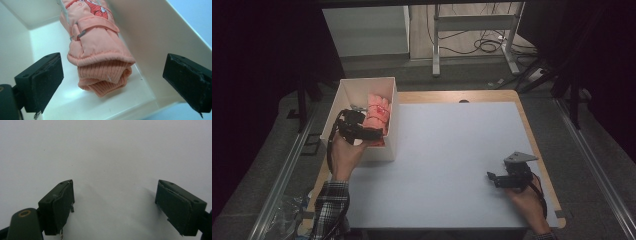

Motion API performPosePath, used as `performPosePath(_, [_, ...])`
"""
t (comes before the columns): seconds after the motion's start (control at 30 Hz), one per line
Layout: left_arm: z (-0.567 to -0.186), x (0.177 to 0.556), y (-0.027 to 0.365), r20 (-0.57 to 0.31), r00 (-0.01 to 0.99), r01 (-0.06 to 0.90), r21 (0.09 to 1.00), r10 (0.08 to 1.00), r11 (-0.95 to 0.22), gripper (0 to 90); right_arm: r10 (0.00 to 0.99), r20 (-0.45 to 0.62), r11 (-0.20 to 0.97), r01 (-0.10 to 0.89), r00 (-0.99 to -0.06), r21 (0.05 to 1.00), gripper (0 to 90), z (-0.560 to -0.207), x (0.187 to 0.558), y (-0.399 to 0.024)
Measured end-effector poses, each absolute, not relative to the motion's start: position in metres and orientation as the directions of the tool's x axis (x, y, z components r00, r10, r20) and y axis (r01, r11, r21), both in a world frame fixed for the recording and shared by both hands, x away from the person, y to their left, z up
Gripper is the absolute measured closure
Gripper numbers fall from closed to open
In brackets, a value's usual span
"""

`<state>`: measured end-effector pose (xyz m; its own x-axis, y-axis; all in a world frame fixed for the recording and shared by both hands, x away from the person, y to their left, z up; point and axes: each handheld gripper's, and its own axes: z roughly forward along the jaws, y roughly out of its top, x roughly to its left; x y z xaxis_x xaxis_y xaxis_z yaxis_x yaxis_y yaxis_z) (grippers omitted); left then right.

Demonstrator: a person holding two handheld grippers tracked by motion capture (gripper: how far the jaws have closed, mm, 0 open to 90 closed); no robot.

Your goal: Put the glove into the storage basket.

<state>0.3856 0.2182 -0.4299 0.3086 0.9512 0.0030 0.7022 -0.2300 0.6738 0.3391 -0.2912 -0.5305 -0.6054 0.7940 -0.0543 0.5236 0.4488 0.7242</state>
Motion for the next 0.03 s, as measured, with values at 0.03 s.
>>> performPosePath(0.03, [-0.4305, 0.3848, 0.2186, 0.003, 0.309, 0.701, 0.675, 0.951, -0.230, 3.2, 0.794, -0.055, 0.449, 0.523, -0.606, 0.724, 15.9, -0.5305, 0.3393, -0.2909])
